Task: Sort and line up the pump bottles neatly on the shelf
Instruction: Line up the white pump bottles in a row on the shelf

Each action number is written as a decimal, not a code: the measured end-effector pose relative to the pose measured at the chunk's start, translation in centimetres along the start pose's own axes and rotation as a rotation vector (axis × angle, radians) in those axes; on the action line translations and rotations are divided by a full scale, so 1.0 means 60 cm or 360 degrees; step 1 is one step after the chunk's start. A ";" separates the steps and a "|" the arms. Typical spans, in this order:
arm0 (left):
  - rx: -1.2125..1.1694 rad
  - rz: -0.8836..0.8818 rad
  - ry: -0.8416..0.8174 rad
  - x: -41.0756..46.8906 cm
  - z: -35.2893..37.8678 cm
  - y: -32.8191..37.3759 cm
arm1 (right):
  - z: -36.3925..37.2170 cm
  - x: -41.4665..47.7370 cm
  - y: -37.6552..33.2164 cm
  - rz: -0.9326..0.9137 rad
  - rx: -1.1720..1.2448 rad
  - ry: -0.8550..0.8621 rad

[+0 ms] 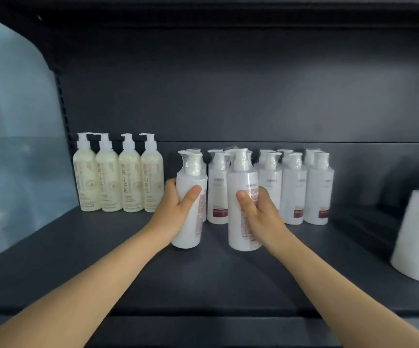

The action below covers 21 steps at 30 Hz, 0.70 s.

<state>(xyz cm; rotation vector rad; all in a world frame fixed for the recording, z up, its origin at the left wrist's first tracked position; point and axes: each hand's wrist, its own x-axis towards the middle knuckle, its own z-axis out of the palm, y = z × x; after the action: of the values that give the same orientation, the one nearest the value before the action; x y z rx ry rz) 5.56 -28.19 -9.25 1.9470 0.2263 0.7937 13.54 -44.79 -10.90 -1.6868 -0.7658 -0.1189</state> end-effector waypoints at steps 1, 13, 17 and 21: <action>0.0005 0.0004 0.0022 0.012 -0.007 -0.010 | 0.016 0.014 0.000 0.0008 -0.0008 0.0014; -0.0116 -0.0006 -0.0121 0.075 -0.018 -0.085 | 0.094 0.060 0.029 0.0006 -0.0263 0.0057; -0.0145 0.0000 -0.0468 0.077 -0.047 -0.103 | 0.091 0.062 0.051 0.0104 -0.0486 0.0094; -0.0344 -0.0154 -0.0754 0.092 -0.076 -0.126 | 0.094 0.059 0.043 0.0249 -0.0343 0.0207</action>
<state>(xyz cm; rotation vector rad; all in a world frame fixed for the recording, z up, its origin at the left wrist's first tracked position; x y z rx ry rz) 8.30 -18.47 -11.89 1.8418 -0.0503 0.2651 15.86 -38.40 -12.97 -1.9167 -0.5360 -0.2057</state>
